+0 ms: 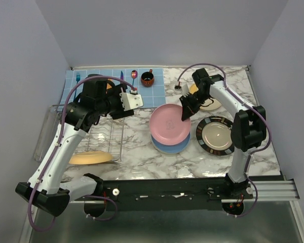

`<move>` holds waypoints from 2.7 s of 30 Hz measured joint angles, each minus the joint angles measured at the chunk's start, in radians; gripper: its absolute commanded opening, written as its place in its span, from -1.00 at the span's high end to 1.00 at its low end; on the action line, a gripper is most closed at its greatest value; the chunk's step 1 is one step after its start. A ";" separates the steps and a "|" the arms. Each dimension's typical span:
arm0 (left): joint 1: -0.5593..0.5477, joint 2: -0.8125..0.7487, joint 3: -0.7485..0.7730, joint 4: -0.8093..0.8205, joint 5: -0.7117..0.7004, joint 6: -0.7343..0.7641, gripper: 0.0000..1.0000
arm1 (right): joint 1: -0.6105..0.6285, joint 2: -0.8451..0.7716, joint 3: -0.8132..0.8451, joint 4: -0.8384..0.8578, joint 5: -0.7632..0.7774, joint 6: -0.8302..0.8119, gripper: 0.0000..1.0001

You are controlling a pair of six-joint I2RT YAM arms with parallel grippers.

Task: Unload the plates from the dish rack
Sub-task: Place the plate at the center of the board.

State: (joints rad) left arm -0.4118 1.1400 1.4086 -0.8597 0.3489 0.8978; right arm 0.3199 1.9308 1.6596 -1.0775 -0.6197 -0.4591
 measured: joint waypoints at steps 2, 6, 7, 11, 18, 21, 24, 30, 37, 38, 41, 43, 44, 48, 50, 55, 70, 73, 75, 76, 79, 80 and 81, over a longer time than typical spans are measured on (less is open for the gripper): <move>0.000 -0.003 -0.003 -0.001 0.000 0.002 -0.48 | -0.002 0.000 -0.022 -0.003 0.002 -0.014 0.99; 0.000 -0.009 -0.007 -0.002 -0.001 0.008 -0.48 | -0.005 0.014 -0.040 -0.020 0.005 -0.045 0.99; 0.000 -0.010 -0.009 -0.002 -0.001 0.010 -0.48 | -0.005 0.023 -0.040 -0.023 0.005 -0.053 0.99; 0.000 -0.010 -0.016 -0.002 -0.001 0.014 -0.49 | -0.006 0.062 -0.039 -0.040 0.005 -0.074 0.99; 0.000 -0.010 -0.030 -0.002 0.000 0.017 -0.49 | -0.006 0.127 -0.013 -0.083 0.004 -0.098 0.99; 0.000 -0.010 -0.032 -0.003 0.000 0.018 -0.49 | -0.006 0.138 -0.002 -0.087 0.004 -0.100 0.99; 0.000 -0.010 -0.032 -0.003 0.000 0.019 -0.49 | -0.006 0.141 0.002 -0.088 0.004 -0.100 0.99; 0.000 -0.010 -0.046 -0.003 0.000 0.023 -0.49 | -0.006 0.155 0.020 -0.089 0.001 -0.099 0.89; 0.000 -0.011 -0.072 -0.002 0.000 0.031 -0.50 | -0.006 0.158 0.023 -0.089 -0.001 -0.090 0.60; 0.000 -0.013 -0.081 -0.001 0.000 0.034 -0.50 | -0.006 0.158 0.023 -0.088 -0.001 -0.088 0.57; 0.000 -0.019 -0.097 -0.002 0.000 0.036 -0.50 | -0.006 0.158 0.023 -0.087 -0.001 -0.082 0.50; 0.000 -0.026 -0.108 -0.002 0.000 0.038 -0.50 | -0.006 0.158 0.023 -0.087 -0.001 -0.079 0.45; 0.000 -0.028 -0.112 -0.002 0.000 0.038 -0.50 | -0.006 0.158 0.023 -0.087 0.000 -0.078 0.45; 0.000 -0.039 -0.127 0.002 0.000 0.038 -0.50 | -0.006 0.158 0.024 -0.087 -0.001 -0.068 0.37; 0.000 -0.045 -0.132 0.002 0.000 0.038 -0.50 | -0.006 0.158 0.024 -0.087 0.000 -0.066 0.33; 0.000 -0.055 -0.142 0.006 0.000 0.038 -0.50 | -0.006 0.158 0.024 -0.084 0.000 -0.064 0.21; 0.000 -0.056 -0.143 0.006 -0.002 0.045 -0.50 | -0.006 0.158 0.024 -0.069 0.005 -0.049 -0.03; 0.000 -0.056 -0.143 0.006 -0.002 0.046 -0.50 | -0.006 0.158 0.023 -0.060 0.006 -0.039 -0.04; 0.000 -0.056 -0.143 0.006 -0.002 0.048 -0.50 | -0.005 0.158 0.017 -0.047 0.010 -0.035 -0.04; 0.000 -0.056 -0.143 0.006 -0.002 0.049 -0.50 | -0.005 0.157 0.014 -0.040 0.013 -0.030 -0.04; 0.000 -0.056 -0.143 0.006 -0.002 0.049 -0.50 | -0.003 0.154 -0.007 -0.018 0.039 -0.018 -0.05; 0.000 -0.056 -0.143 0.006 -0.002 0.049 -0.50 | 0.000 0.154 -0.014 -0.011 0.048 -0.011 -0.05; 0.000 -0.056 -0.143 0.006 -0.002 0.050 -0.50 | 0.002 0.154 -0.018 -0.006 0.056 -0.008 -0.05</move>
State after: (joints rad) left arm -0.4118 1.0836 1.2659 -0.8536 0.3470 0.9478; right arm 0.3218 2.0846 1.6413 -1.0840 -0.5640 -0.4667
